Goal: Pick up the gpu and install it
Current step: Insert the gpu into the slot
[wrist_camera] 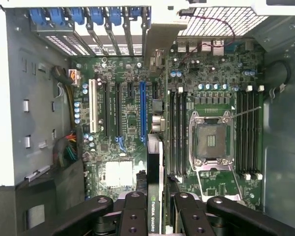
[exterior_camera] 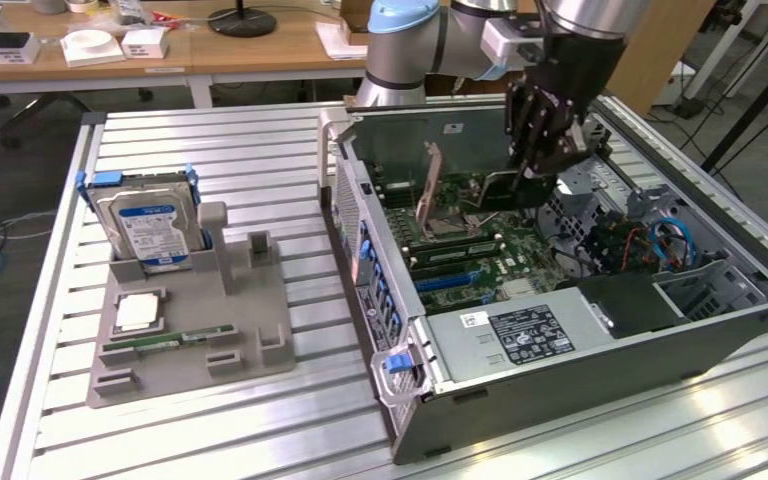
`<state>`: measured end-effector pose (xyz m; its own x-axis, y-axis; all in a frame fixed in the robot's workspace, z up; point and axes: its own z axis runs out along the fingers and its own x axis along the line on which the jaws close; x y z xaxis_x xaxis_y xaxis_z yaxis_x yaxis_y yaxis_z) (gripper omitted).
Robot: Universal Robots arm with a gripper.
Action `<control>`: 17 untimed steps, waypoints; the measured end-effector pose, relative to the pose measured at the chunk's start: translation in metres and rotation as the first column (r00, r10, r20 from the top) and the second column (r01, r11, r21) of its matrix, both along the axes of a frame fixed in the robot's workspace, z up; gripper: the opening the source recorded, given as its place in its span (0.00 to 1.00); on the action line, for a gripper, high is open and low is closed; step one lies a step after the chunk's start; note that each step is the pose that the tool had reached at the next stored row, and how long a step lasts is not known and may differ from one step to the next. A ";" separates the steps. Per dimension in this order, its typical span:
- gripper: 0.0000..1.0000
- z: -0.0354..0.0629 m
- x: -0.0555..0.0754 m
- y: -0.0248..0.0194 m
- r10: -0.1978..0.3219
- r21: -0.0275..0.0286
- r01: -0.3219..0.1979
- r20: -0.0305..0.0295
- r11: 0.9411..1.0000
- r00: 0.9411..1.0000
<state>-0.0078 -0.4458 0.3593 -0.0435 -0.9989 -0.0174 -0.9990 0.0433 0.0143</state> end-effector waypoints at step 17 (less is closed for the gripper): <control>0.26 -0.0213 -0.008 -0.0027 0.000 0.000 0.000 0.000 1.000 1.000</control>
